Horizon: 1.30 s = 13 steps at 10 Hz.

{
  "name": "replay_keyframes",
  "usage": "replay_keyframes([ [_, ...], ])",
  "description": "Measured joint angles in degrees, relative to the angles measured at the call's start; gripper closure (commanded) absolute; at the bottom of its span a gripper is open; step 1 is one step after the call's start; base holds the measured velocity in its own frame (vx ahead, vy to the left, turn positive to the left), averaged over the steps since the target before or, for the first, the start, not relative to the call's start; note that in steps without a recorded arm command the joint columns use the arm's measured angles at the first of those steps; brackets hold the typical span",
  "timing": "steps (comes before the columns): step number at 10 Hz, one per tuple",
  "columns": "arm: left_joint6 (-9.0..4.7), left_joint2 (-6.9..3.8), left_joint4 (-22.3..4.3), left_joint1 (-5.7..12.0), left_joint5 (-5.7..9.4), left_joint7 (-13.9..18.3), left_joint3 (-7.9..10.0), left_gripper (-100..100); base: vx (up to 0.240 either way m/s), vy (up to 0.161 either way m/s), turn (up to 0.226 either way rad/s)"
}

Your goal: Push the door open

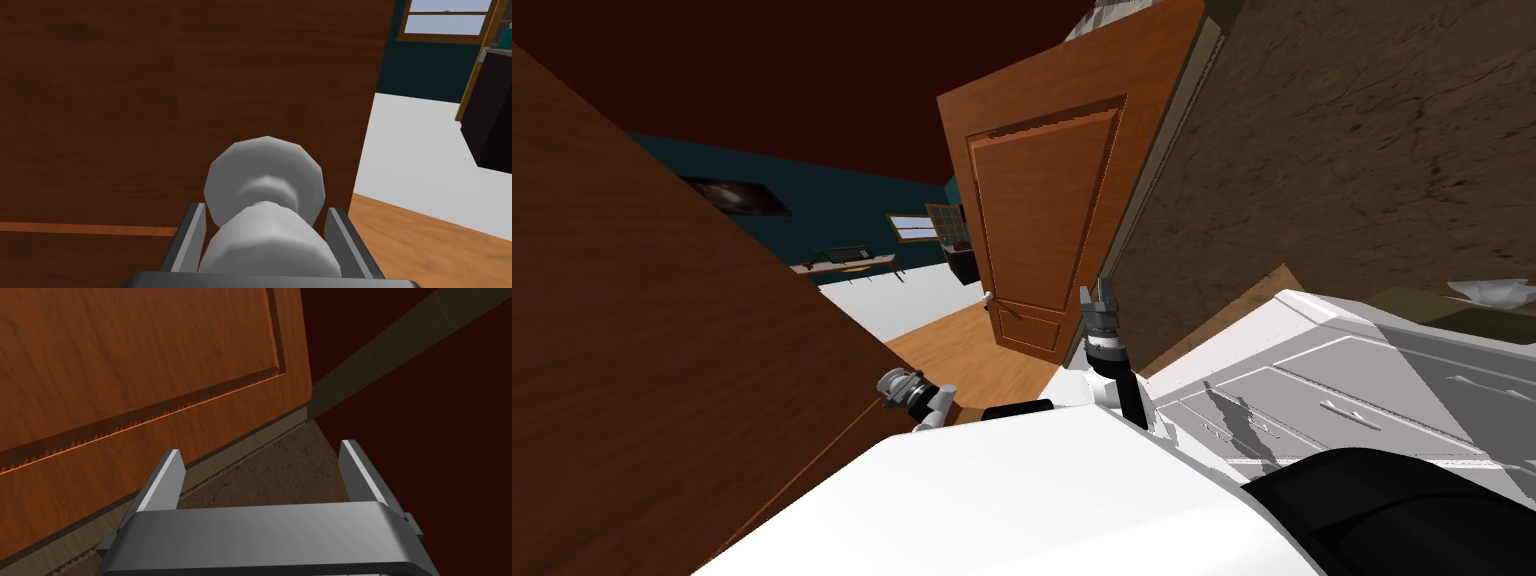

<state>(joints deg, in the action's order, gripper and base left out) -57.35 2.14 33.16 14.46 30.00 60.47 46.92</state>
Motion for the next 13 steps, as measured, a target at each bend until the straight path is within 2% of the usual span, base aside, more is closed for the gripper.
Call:
replay_keyframes([
  [1, -0.71, -1.15, -1.94, 0.69, 0.31, 0.22, 0.43, 100, 0.067, 0.091, -0.001],
  [2, -0.22, -0.73, 0.08, 0.09, 0.42, -0.16, 0.64, 100, 0.077, 0.128, 0.031],
  [4, -0.20, -1.63, 0.10, 0.38, 1.12, -0.83, 1.68, 100, 0.152, 0.128, 0.028],
  [5, -1.58, -3.19, -2.76, 1.27, 1.47, -0.34, 2.24, 100, 0.092, 0.119, 0.011],
  [6, -1.13, -2.36, -0.07, 0.38, 1.68, -0.84, 2.61, 100, 0.112, 0.160, 0.012],
  [7, -0.49, -2.50, 0.85, -0.10, 2.12, -1.15, 3.23, 100, 0.140, 0.166, 0.044],
  [8, -1.36, -3.29, -0.75, 0.65, 2.57, -1.21, 3.94, 100, 0.157, 0.166, 0.046],
  [10, -1.90, -2.67, 1.02, 0.08, 3.63, -2.20, 5.63, 100, 0.178, 0.160, 0.047],
  [11, -1.70, -2.91, 1.52, 0.08, 4.21, -2.77, 6.49, 100, 0.160, 0.173, 0.048],
  [13, -2.89, -4.14, -0.27, 0.60, 5.31, -2.88, 8.24, 100, 0.188, 0.181, 0.061],
])
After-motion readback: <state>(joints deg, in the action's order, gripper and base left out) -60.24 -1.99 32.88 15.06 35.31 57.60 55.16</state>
